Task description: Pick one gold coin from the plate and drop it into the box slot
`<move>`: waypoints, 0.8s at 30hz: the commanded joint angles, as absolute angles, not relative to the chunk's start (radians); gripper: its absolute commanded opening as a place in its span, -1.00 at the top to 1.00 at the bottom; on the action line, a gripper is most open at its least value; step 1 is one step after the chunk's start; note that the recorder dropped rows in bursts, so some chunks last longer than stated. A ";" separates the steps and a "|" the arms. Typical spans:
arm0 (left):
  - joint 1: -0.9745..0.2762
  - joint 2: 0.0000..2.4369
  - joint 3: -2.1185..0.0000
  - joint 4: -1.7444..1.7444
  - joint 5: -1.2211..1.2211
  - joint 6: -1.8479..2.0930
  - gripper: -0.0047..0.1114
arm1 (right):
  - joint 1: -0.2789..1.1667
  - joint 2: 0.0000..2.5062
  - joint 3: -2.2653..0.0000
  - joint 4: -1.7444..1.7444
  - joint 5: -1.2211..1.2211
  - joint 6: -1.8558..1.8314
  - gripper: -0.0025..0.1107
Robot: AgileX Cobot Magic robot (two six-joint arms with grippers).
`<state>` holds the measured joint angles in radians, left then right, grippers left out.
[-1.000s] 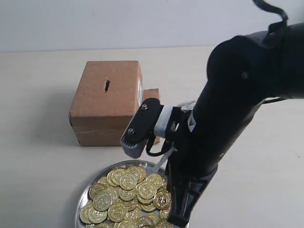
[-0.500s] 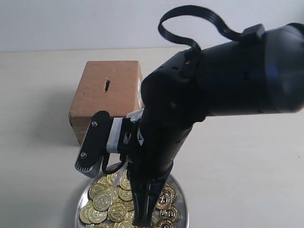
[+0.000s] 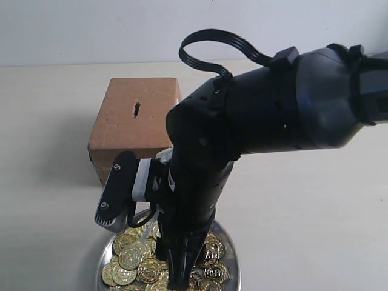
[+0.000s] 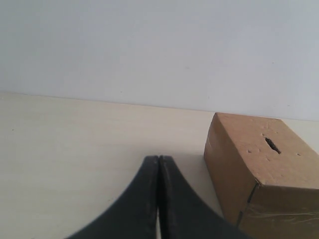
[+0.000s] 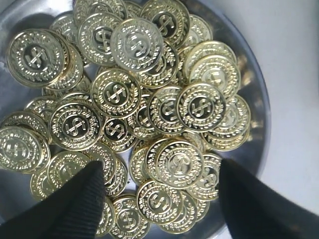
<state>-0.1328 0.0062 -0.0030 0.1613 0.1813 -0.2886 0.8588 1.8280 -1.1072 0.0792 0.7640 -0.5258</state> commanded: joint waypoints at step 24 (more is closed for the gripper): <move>-0.139 0.000 0.000 0.170 0.170 -0.291 0.92 | 0.860 1.921 -1.115 -0.054 0.709 -0.434 -0.13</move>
